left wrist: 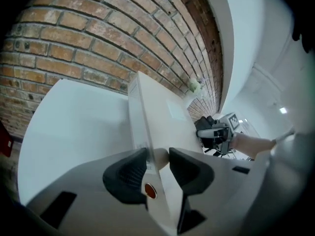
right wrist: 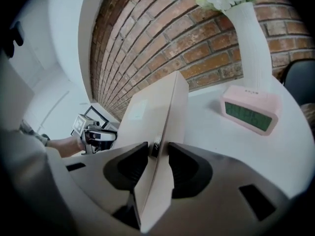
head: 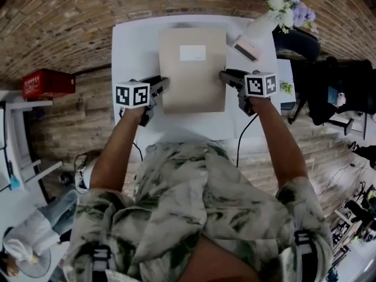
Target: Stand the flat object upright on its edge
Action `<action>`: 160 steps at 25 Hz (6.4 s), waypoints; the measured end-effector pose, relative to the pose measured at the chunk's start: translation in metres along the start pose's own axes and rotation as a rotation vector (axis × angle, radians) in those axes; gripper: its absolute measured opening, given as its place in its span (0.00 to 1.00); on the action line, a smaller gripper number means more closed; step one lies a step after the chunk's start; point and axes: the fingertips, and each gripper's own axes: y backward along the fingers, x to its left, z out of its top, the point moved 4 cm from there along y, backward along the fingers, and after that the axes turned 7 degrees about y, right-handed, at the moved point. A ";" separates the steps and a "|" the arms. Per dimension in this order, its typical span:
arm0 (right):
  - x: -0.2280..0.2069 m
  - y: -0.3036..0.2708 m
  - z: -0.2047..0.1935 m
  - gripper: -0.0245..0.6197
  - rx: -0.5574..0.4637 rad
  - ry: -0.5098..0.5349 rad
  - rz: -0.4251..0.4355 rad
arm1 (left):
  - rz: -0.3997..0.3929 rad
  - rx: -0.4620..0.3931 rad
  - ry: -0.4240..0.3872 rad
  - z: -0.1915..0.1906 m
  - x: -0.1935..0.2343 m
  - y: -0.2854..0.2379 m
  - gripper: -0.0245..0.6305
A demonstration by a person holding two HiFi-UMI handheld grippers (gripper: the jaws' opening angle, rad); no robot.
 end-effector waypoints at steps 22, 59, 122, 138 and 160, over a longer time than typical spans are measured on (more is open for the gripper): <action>0.019 0.022 0.057 0.25 -0.078 0.279 -0.094 | 0.070 -0.060 -0.248 0.060 -0.025 0.014 0.27; -0.040 -0.033 0.173 0.22 -0.177 0.632 -0.375 | 0.326 -0.133 -0.612 0.199 0.007 -0.043 0.25; -0.077 -0.062 0.194 0.23 -0.239 0.573 -0.431 | 0.432 -0.277 -0.527 0.225 0.038 -0.060 0.25; 0.005 -0.006 0.137 0.08 -0.332 0.594 -0.318 | 0.208 -0.344 -0.410 0.140 -0.068 -0.040 0.11; 0.124 0.088 -0.033 0.07 -0.300 0.578 -0.184 | 0.092 -0.300 -0.363 -0.057 -0.169 0.036 0.07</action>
